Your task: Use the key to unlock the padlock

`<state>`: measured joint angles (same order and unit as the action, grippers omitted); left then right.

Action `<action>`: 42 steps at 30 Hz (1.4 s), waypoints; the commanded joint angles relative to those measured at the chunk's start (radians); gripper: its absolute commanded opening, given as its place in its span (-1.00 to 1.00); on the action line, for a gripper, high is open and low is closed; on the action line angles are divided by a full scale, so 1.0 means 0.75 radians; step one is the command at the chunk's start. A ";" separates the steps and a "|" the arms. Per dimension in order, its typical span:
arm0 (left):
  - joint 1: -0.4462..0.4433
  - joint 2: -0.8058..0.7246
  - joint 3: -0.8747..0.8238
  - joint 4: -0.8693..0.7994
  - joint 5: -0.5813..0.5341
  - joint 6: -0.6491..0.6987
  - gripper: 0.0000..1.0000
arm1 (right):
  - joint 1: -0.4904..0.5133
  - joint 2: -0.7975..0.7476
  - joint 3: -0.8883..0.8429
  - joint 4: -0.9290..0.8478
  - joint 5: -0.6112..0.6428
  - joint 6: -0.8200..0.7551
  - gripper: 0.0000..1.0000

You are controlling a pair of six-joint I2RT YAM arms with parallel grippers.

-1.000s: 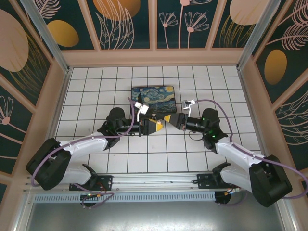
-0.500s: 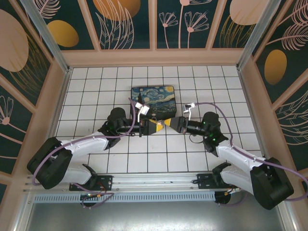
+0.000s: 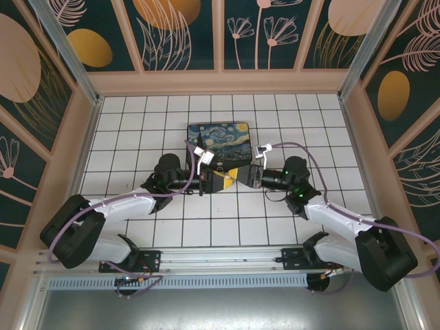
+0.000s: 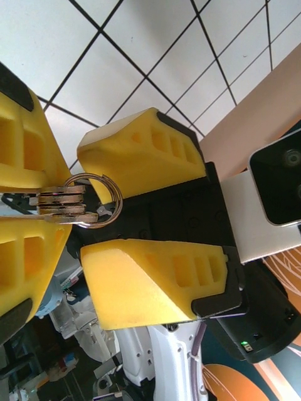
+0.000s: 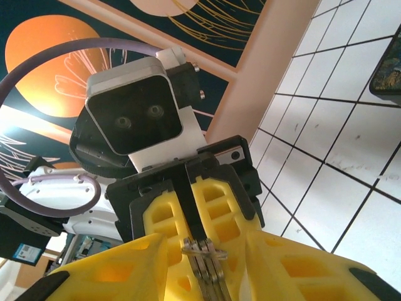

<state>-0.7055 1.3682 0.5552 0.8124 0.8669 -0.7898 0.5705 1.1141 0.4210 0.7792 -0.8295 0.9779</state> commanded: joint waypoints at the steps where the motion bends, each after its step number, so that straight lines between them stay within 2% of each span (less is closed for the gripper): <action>1: 0.002 0.006 -0.011 0.073 0.047 -0.011 -0.72 | 0.006 0.012 0.063 0.030 -0.015 -0.091 -0.31; 4: 0.002 -0.008 -0.017 0.064 0.040 -0.008 -0.72 | 0.004 0.028 0.079 0.021 -0.037 -0.099 -0.50; 6: 0.002 -0.018 -0.022 0.062 0.027 -0.007 -0.72 | 0.003 0.029 0.073 0.014 -0.043 -0.099 -0.56; 14: 0.002 -0.020 -0.035 0.095 0.037 -0.039 -0.72 | -0.024 -0.063 0.013 -0.023 -0.064 -0.122 -0.35; 19: 0.002 -0.015 -0.017 0.087 0.050 -0.042 -0.72 | -0.024 -0.048 0.021 -0.045 -0.075 -0.140 -0.27; 32: 0.002 -0.019 -0.010 0.081 0.046 -0.051 -0.72 | -0.024 -0.071 -0.003 -0.114 -0.100 -0.233 -0.24; 42: 0.002 -0.004 -0.002 0.102 0.070 -0.066 -0.72 | -0.024 -0.038 0.018 -0.074 -0.109 -0.242 -0.35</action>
<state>-0.7055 1.3682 0.5415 0.8341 0.8871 -0.8291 0.5571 1.0821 0.4271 0.6891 -0.8917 0.8162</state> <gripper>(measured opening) 0.141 0.330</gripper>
